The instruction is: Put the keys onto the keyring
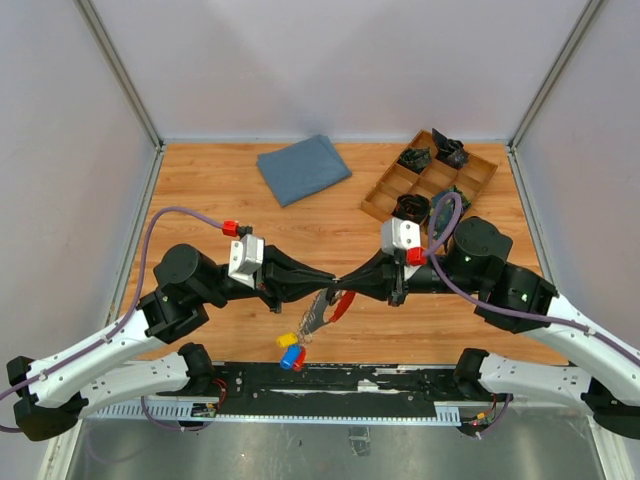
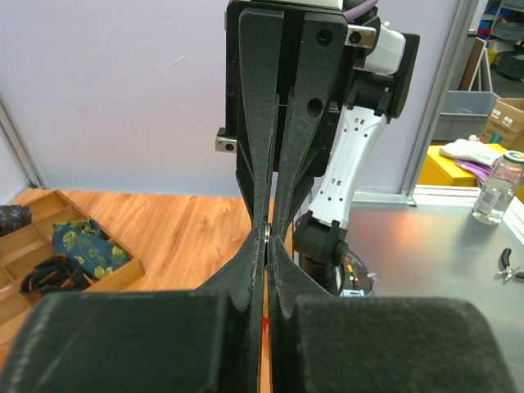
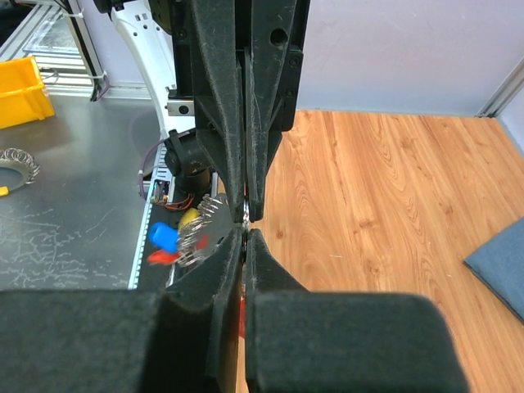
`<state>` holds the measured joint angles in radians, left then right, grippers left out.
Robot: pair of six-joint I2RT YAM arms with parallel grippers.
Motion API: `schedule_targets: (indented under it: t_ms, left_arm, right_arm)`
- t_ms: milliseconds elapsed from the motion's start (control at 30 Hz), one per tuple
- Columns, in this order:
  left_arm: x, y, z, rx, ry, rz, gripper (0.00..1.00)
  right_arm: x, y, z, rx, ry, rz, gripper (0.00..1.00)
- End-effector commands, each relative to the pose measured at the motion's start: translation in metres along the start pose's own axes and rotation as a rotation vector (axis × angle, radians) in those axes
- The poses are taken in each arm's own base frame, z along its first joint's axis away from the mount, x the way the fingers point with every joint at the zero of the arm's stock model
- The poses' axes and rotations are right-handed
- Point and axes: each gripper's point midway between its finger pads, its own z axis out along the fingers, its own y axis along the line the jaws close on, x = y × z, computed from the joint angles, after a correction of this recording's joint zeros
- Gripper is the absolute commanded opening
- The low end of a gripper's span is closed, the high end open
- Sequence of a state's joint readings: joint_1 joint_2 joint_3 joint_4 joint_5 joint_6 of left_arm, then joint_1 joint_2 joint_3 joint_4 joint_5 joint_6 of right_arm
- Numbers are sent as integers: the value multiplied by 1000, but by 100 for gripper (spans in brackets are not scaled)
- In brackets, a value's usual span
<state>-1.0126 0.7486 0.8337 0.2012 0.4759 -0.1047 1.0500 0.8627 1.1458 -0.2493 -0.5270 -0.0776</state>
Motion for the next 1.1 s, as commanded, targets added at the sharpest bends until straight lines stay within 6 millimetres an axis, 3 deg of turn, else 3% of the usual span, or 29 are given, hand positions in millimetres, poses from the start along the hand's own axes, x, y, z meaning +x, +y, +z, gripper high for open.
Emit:
schedule_targets:
  t_ms: [0, 67, 200, 333, 633, 1067]
  left_arm:
    - [-25, -2, 0, 0, -68, 48, 1]
    - [-24, 0, -1, -14, -59, 52, 2]
    - [-20, 3, -2, -29, -26, 69, 21]
    - [-13, 10, -2, -54, 24, 87, 30]
    - [2, 29, 4, -111, 134, 137, 33]
    - [36, 28, 16, -39, 251, 112, 38]
  right_arm:
    - [-11, -5, -6, 31, 16, 1, 0]
    - [-9, -7, -8, 38, 54, 1, 0]
    - [-7, -8, -15, 31, 137, -19, 0]
    - [0, -9, -24, 12, 288, -31, 0]
    - [35, -12, -42, -18, 679, 78, 0]
    - [43, -16, -40, -1, 766, 146, 0]
